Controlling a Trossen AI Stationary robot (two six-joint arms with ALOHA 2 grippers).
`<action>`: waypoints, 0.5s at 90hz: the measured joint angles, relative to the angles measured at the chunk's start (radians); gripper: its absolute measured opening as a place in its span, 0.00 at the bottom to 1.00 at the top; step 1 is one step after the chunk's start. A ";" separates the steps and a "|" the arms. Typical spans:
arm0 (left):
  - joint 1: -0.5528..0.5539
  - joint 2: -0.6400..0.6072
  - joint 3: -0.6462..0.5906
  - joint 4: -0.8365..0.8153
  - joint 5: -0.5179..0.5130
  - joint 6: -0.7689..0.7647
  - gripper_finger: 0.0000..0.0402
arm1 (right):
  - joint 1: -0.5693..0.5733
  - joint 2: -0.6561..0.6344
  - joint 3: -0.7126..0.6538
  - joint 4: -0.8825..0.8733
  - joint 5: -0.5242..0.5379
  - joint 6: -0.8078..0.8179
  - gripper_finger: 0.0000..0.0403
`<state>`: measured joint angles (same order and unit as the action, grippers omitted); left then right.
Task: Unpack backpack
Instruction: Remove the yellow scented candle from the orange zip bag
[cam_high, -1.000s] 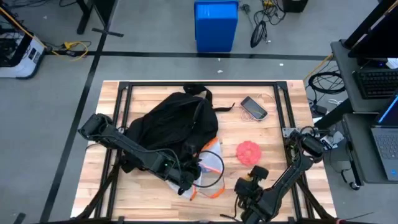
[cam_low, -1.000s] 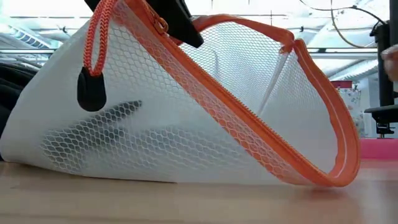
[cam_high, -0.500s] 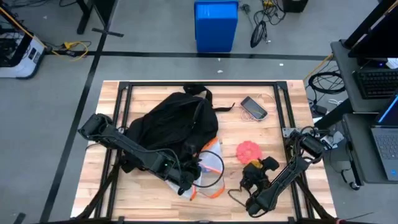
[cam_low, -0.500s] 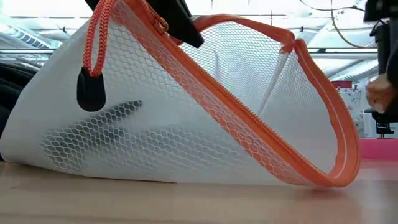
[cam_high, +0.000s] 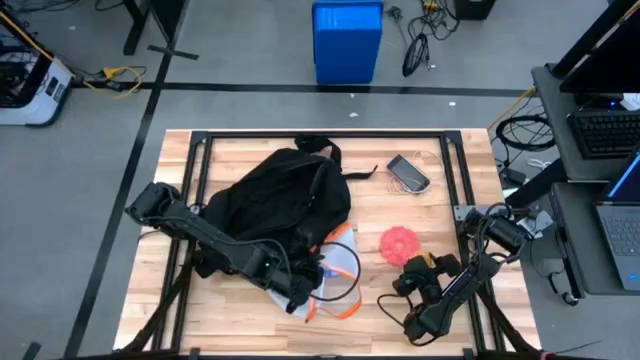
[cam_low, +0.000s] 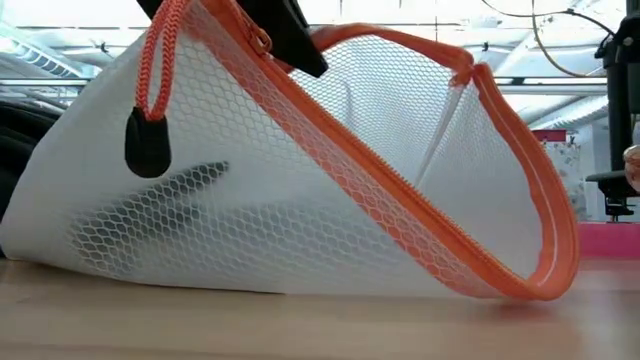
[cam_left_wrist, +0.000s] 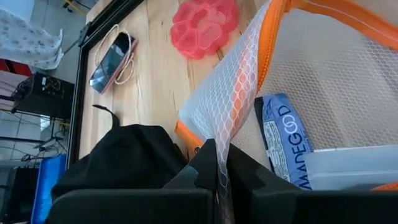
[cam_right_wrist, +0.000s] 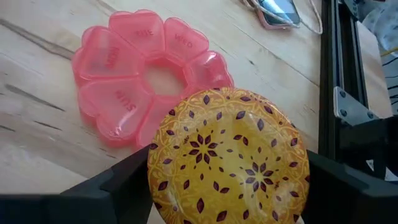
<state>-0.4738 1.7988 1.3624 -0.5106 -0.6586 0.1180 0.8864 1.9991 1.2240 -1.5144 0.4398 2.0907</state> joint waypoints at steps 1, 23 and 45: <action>0.001 0.000 0.000 0.000 0.000 0.000 0.00 | 0.000 0.000 -0.003 0.003 0.000 0.000 0.73; 0.014 0.000 0.000 0.000 0.000 0.001 0.00 | 0.016 0.002 -0.038 0.105 -0.028 0.017 0.73; 0.021 0.000 0.000 0.004 0.001 0.026 0.00 | 0.032 -0.006 -0.038 0.145 -0.044 0.006 0.73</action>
<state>-0.4531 1.7988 1.3624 -0.5068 -0.6579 0.1435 0.9180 1.9935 1.1858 -1.3697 0.3960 2.0963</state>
